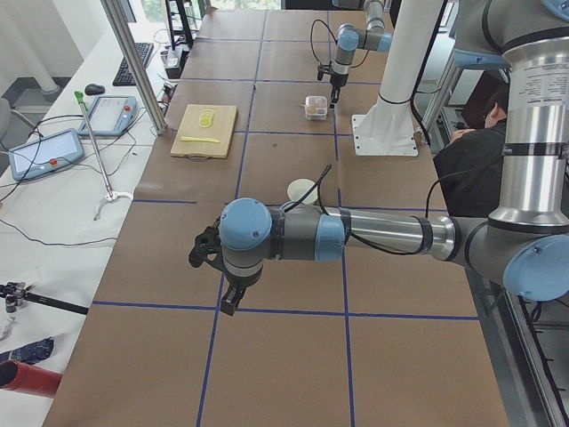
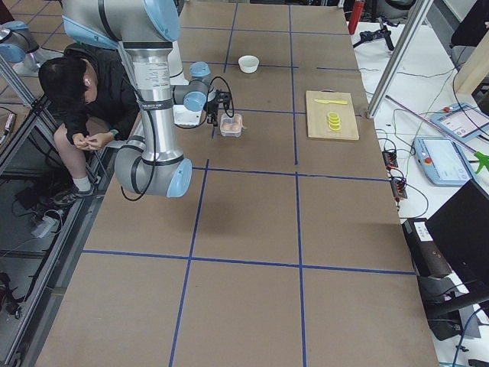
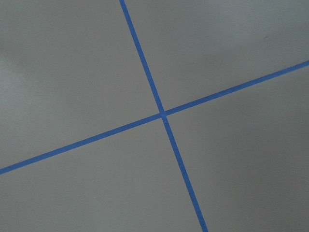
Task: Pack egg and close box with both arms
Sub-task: 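Press the lid shut on the carton with the right gripper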
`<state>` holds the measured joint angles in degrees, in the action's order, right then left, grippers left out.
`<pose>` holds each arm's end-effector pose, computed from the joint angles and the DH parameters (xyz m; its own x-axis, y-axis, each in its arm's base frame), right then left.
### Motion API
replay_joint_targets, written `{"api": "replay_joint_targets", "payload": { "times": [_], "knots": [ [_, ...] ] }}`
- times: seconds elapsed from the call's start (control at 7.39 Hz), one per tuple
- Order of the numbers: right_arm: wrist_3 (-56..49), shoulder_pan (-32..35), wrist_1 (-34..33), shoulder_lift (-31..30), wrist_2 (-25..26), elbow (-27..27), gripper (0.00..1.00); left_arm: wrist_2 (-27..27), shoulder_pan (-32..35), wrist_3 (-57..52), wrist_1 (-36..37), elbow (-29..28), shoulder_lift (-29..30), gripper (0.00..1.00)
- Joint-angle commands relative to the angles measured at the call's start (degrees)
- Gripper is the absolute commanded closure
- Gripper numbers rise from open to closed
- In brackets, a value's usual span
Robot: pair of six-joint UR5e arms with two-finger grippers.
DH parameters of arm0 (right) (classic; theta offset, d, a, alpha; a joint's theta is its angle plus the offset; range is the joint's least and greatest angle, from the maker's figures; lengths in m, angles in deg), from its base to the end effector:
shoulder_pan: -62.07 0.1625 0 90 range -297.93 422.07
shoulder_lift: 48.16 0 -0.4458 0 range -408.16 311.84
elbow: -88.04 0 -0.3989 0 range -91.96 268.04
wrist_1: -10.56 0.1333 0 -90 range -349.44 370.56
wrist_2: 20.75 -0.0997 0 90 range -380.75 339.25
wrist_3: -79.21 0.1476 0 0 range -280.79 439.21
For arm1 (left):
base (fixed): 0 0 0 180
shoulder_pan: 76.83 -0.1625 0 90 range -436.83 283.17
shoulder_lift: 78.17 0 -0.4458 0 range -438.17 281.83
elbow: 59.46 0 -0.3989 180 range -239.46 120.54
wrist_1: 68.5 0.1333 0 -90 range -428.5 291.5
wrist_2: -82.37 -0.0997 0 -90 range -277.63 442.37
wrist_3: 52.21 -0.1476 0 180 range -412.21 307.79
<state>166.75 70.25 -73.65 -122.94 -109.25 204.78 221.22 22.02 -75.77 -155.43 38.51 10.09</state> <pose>-0.5644 -0.2197 0.3514 0.6718 0.0532 0.7388 -0.1327 0.9899 0.0494 -0.0970 -0.4787 0.6563 0.6633 0.3391 -0.6671 -0.1216 0.9284 0.3510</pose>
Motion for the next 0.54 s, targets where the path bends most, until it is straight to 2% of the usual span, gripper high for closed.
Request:
{"api": "replay_joint_targets", "payload": {
  "times": [0.0, 0.41],
  "knots": [
    [-3.15, 2.71, 0.10, 0.07, -0.18, -0.46, 0.99, -0.07, -0.06, -0.09, 0.01, -0.06, -0.02, 0.00],
    [-3.17, 4.56, -0.51, 4.54, -0.44, -3.00, 0.99, 0.01, -0.24, -0.18, 0.01, -0.06, -0.02, 0.00]
  ]
}}
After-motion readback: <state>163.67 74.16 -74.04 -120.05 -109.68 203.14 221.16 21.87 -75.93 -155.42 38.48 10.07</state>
